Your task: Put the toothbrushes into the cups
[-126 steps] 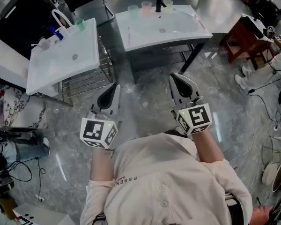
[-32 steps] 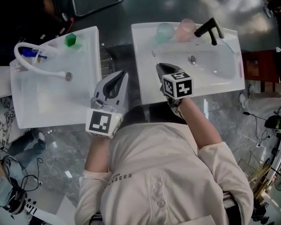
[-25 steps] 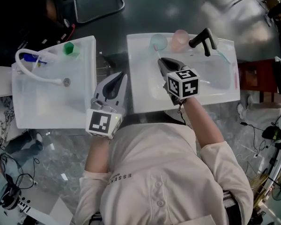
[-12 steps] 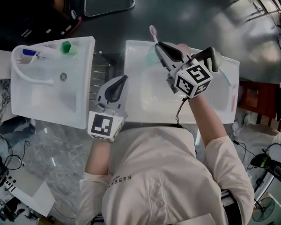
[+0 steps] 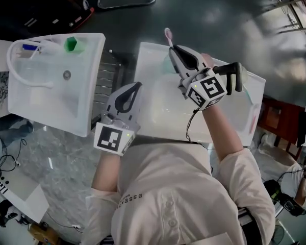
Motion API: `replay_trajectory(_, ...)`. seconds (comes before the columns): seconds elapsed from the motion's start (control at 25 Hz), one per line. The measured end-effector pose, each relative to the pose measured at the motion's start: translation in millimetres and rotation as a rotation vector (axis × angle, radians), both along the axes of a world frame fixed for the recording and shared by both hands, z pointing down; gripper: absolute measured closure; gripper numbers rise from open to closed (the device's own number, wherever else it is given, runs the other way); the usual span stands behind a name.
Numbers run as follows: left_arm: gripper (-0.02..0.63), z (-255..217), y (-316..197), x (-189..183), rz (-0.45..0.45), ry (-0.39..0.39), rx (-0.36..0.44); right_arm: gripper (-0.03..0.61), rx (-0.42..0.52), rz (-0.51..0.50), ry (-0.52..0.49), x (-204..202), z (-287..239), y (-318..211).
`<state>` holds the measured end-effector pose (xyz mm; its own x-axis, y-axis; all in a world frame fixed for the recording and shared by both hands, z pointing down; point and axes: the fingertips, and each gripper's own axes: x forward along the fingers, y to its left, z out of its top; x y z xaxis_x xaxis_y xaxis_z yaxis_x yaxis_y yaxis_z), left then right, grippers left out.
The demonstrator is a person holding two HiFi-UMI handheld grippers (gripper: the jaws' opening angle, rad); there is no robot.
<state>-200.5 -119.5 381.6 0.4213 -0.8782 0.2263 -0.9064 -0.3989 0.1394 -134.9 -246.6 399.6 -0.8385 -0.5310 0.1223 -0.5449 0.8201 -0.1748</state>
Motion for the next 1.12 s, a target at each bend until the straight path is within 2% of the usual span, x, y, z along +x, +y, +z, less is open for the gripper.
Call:
replay_trajectory(0.16,0.610,12,-1,-6,-0.026,0.019,-0.012,0.532,0.010,-0.013,0.042,0,19,1)
replay_trajectory(0.48,0.609,21,1,-7,-0.036,0.018,-0.044,0.531,0.014,-0.023,0.071,1,20,2)
replay_trajectory(0.52,0.609,21,0,-7,-0.033,0.016,-0.044,0.523,0.011,-0.020,0.067,2,19,2)
replay_trajectory(0.6,0.610,20,0,-7,-0.029,0.012,-0.042,0.456,0.005,-0.014,0.064,3,18,2)
replay_trajectory(0.76,0.609,17,0,-8,-0.019,0.012,-0.035,0.456,0.019,0.002,0.073,5,13,4)
replay_trajectory(0.96,0.609,9,2,-1,0.037,0.015,-0.012,0.456,0.044,0.084,0.090,21,-2,10)
replay_trajectory(1.12,0.610,-2,2,15,0.153,0.017,0.021,0.456,0.055,0.222,0.108,55,-15,23)
